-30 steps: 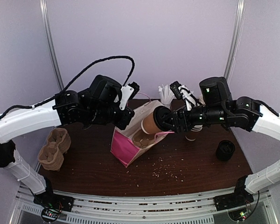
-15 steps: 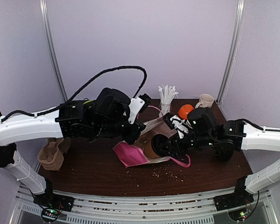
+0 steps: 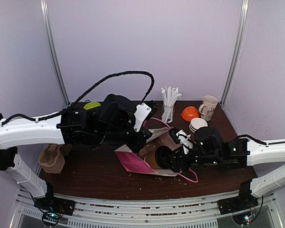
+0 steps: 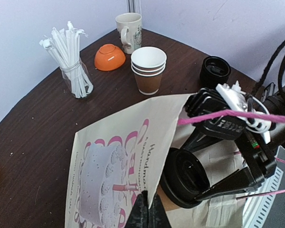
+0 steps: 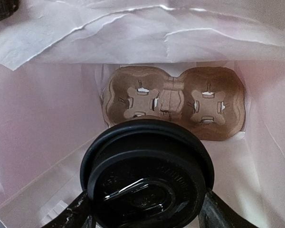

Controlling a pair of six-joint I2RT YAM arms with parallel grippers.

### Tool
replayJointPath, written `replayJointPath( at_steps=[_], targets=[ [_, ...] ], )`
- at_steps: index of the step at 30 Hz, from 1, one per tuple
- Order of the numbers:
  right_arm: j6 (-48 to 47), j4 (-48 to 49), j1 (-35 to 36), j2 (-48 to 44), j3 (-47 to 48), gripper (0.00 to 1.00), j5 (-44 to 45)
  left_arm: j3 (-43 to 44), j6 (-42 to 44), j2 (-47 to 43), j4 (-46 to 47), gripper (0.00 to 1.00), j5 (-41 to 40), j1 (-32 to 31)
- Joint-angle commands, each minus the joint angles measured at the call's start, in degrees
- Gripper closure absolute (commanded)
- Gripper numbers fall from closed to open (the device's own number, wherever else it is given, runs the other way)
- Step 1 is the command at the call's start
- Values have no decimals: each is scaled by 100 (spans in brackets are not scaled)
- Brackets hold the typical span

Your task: Pack the takeout coffee

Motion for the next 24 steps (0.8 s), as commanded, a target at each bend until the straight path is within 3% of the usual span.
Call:
replayJointPath(
  at_steps=[1, 13, 24],
  targets=[
    [157, 174, 128, -222, -305, 41, 301, -64, -184, 26, 22, 100, 19, -173],
    [312, 749, 332, -1196, -1243, 40, 946, -1051, -857, -252, -1, 100, -76, -494],
    [248, 1232, 402, -1335, -1344, 40, 1204, -669, -1034, -162, 206, 100, -275, -670]
  ],
)
